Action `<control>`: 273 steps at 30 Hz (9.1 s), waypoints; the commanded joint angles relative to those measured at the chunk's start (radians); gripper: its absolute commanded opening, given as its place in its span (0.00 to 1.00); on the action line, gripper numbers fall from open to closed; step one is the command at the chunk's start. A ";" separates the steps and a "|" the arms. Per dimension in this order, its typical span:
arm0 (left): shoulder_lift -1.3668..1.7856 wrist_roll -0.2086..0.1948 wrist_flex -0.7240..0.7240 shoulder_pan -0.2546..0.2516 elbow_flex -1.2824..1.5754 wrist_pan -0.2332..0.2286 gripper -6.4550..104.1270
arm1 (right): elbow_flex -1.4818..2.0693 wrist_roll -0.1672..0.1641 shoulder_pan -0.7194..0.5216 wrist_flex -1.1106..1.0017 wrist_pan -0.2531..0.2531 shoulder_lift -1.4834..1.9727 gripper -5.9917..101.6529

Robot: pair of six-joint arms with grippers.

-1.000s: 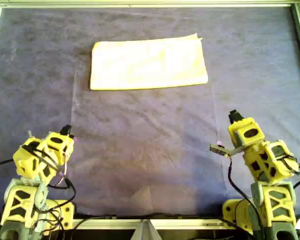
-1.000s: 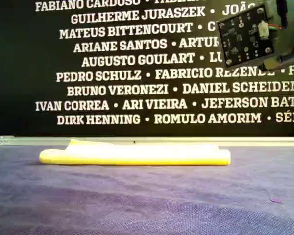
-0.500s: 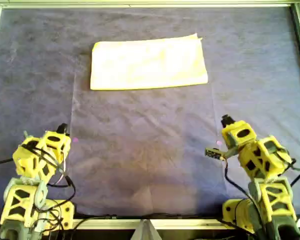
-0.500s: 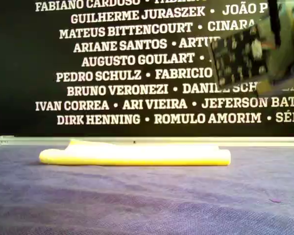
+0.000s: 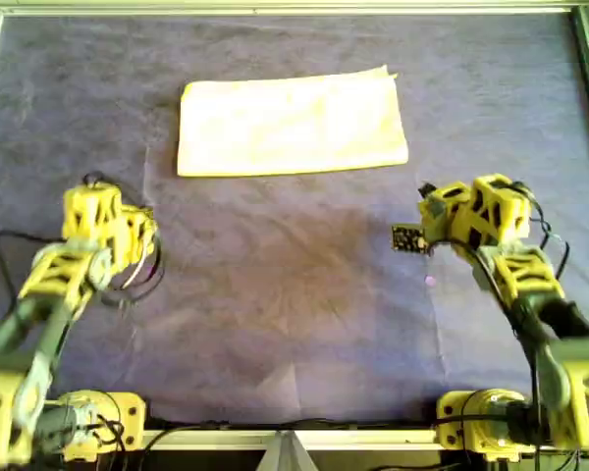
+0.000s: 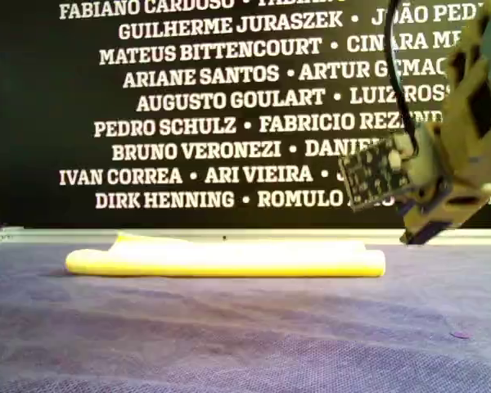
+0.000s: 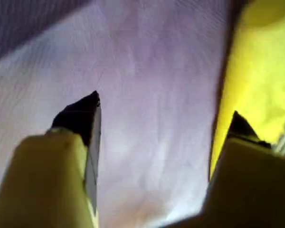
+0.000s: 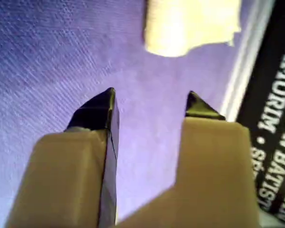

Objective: Fold a cloth

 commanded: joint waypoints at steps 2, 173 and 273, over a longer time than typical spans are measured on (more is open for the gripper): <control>-0.150 -0.008 -0.026 -0.081 -0.285 -0.005 0.90 | -0.161 0.008 0.009 -0.051 -0.009 -0.058 0.65; 1.405 0.006 -0.005 -0.104 0.864 -0.012 0.45 | 0.810 0.002 0.078 0.396 0.008 1.368 0.64; 1.399 0.006 -0.005 -0.120 0.865 -0.011 0.45 | -1.585 -0.011 0.773 0.371 0.011 -0.781 0.04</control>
